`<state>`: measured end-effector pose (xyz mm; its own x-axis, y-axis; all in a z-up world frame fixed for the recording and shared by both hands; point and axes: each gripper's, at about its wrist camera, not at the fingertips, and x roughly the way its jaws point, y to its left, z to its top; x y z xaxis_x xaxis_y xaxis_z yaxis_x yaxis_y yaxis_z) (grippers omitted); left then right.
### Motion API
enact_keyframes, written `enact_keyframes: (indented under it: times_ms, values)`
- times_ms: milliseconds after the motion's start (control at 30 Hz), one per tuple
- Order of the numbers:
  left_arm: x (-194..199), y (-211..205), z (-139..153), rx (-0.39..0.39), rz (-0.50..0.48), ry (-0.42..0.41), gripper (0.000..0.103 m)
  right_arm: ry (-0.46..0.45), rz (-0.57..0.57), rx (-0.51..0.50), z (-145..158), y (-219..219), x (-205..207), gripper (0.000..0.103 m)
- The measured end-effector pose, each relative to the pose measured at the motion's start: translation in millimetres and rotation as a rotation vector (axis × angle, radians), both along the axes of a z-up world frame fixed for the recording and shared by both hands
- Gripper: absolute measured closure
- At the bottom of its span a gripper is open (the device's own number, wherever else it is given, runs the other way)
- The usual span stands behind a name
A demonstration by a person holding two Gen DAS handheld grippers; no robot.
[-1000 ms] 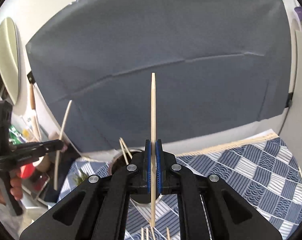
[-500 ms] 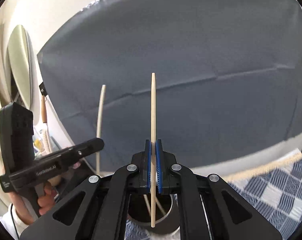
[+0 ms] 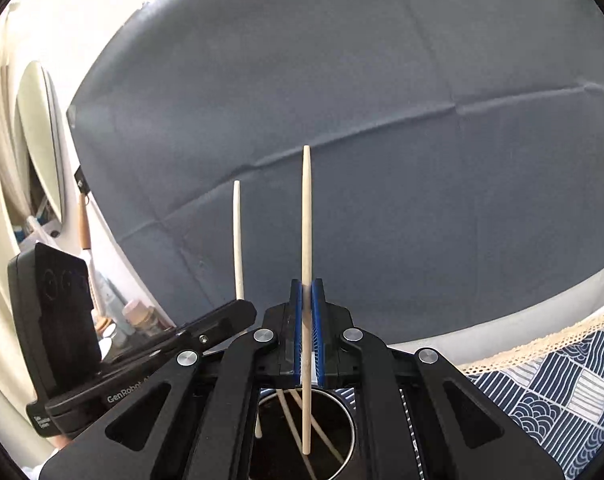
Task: Organize utensils
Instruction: 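Lower both sticks into the black cup and open both grippers, then move both open tools down toward the wooden sticks on the cloth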
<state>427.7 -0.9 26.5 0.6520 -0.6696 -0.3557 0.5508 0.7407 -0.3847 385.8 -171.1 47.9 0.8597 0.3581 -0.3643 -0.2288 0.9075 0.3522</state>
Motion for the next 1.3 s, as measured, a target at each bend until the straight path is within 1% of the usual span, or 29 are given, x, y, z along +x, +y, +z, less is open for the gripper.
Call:
enact_keyframes:
  times_ms: [67,100,300,367,500,533,633,700,767,833,900,933,967,1000,1033,1067,1100,1167,1200,1233,1267,1300]
  values:
    - [-1.3,3.8,-7.7,-0.023,-0.008,0.014,0.098,0.010,-0.008,0.001,-5.7,0.6,1.5,0.098]
    - [-1.7,3.4,-12.4,-0.022,-0.010,0.023,0.098,0.018,-0.003,0.004,-9.4,0.3,1.0,0.098]
    - [-11.4,0.6,-30.7,0.015,-0.029,0.057,0.098,0.062,-0.008,-0.009,-23.4,11.2,-1.4,0.098]
    - [-15.5,-2.3,-34.2,0.051,-0.028,0.059,0.098,0.071,-0.010,-0.024,-26.9,12.2,-5.1,0.098]
    - [-22.0,-8.7,-35.8,0.081,-0.046,0.064,0.098,0.081,-0.015,-0.038,-29.1,17.1,-12.0,0.098]
    - [-25.8,-9.5,-34.6,0.093,-0.046,0.058,0.098,0.082,-0.014,-0.040,-29.0,17.6,-14.2,0.096]
    - [-34.2,0.6,-33.2,0.096,-0.058,0.043,0.097,0.080,-0.018,-0.047,-26.3,17.1,-22.0,0.095]
    - [-38.9,3.7,-29.4,0.099,-0.052,0.041,0.097,0.074,-0.021,-0.056,-24.0,8.6,-32.2,0.095]
    - [-43.6,9.4,-25.4,0.096,-0.042,0.034,0.088,0.067,-0.028,-0.063,-18.4,7.9,-37.9,0.094]
    - [-48.9,15.6,-20.8,0.099,-0.033,0.028,0.082,0.056,-0.046,-0.087,-9.3,8.7,-46.1,0.094]
    - [-55.7,19.1,-15.6,0.133,-0.019,0.018,0.080,0.044,-0.072,-0.124,-0.4,10.1,-54.7,0.082]
    - [-59.3,21.0,-13.0,0.143,-0.017,0.012,0.078,0.033,-0.083,-0.141,4.8,11.3,-61.0,0.068]
    - [-62.0,22.0,-10.5,0.147,-0.014,0.012,0.073,0.022,-0.096,-0.155,9.5,12.5,-67.1,0.058]
    - [-65.6,25.1,-7.6,0.142,-0.011,0.012,0.070,0.012,-0.103,-0.164,13.7,13.4,-72.7,0.055]
    - [-68.5,27.5,-5.0,0.132,-0.012,0.013,0.064,0.003,-0.108,-0.173,18.2,14.3,-78.2,0.053]
    - [-71.0,29.3,-2.9,0.125,-0.010,0.014,0.057,-0.004,-0.115,-0.184,22.1,15.2,-83.9,0.044]
    - [-75.0,32.7,-0.3,0.124,0.001,0.014,0.053,-0.013,-0.131,-0.198,26.7,16.2,-91.0,0.038]
    - [-81.3,35.1,3.7,0.133,0.018,0.007,0.037,-0.038,-0.171,-0.218,33.9,16.2,-104.2,0.018]
    - [-85.9,37.5,6.1,0.138,0.022,0.005,0.032,-0.051,-0.193,-0.225,38.5,15.4,-113.3,0.014]
    - [-89.6,38.2,7.6,0.143,0.024,0.006,0.022,-0.059,-0.209,-0.224,41.2,14.2,-119.1,0.014]
    - [-94.2,39.8,9.3,0.147,0.030,-0.002,0.017,-0.063,-0.222,-0.221,43.7,12.9,-124.1,0.014]
    - [-97.7,40.5,11.2,0.151,0.035,-0.009,0.015,-0.064,-0.238,-0.214,46.7,10.5,-130.4,0.013]
